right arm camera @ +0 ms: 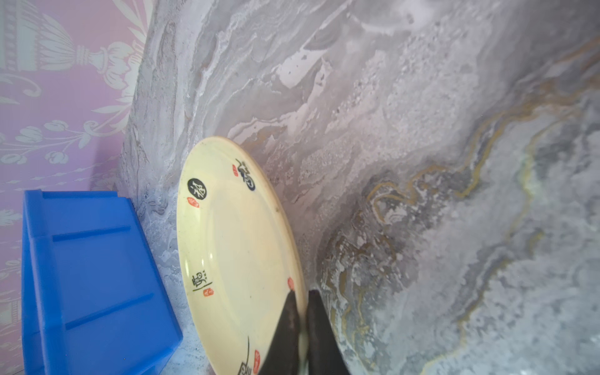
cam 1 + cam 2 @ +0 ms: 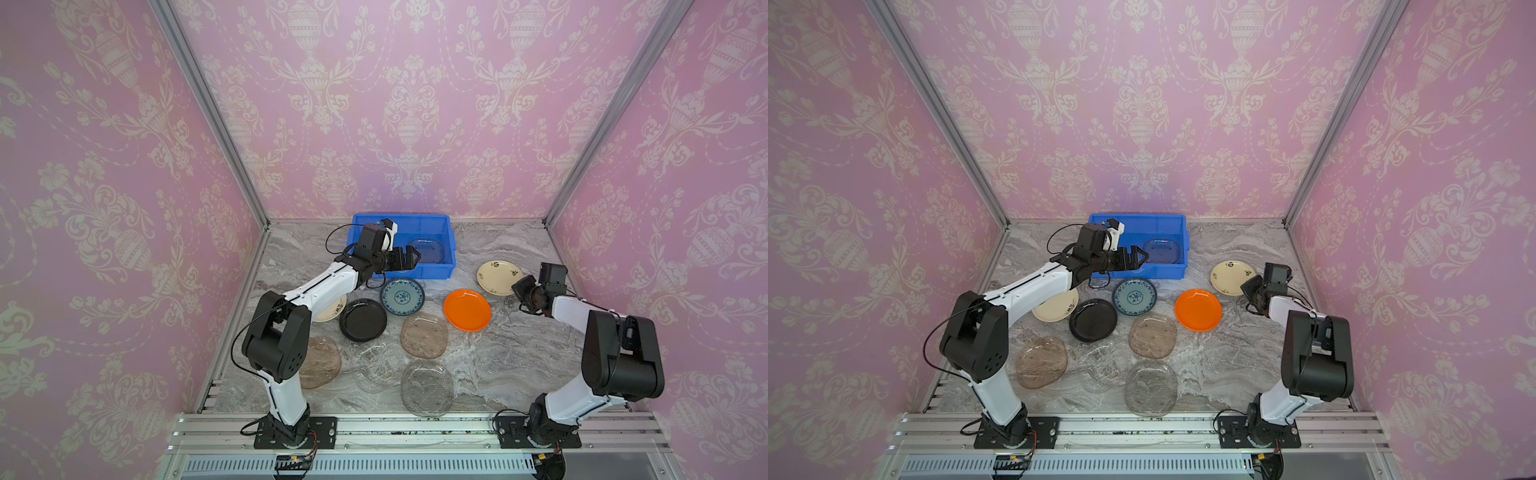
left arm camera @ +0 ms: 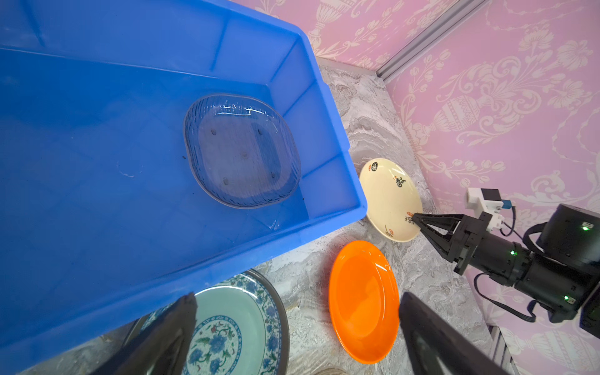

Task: Place the plates into the plastic bin on the countertop
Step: Pick up the plate from the middle-right of the table, then place the plate in the plastic bin.

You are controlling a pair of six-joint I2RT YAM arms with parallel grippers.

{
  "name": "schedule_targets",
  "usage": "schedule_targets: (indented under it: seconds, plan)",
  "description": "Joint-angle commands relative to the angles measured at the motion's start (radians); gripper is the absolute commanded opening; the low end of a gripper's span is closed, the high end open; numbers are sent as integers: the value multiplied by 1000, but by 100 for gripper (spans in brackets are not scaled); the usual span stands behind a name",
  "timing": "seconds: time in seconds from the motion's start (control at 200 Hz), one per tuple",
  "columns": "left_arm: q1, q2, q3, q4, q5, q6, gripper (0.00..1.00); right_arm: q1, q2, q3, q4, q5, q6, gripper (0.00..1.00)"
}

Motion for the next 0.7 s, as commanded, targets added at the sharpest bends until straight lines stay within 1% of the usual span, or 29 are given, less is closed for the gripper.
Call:
schedule_targets:
  seconds: [0.0, 0.18, 0.275, 0.36, 0.465, 0.696]
  plan:
    - [-5, 23, 44, -42, -20, 31, 99, -3, -82, 51, -33, 26, -25, 0]
    - [-4, 36, 70, -14, 13, 7, 98, 4, -200, 51, -56, -25, 4, 0]
    - [-3, 41, 77, 22, 65, -19, 96, 30, -263, 74, -97, -74, 5, 0]
    - [1, 50, 81, 66, 136, -60, 94, 88, -291, 140, -191, -100, -41, 0]
    - [6, 51, 60, 169, 219, -130, 91, 188, -294, 206, -264, -120, -67, 0]
    - [21, 31, 8, 302, 292, -219, 87, 327, -239, 300, -277, -128, -57, 0]
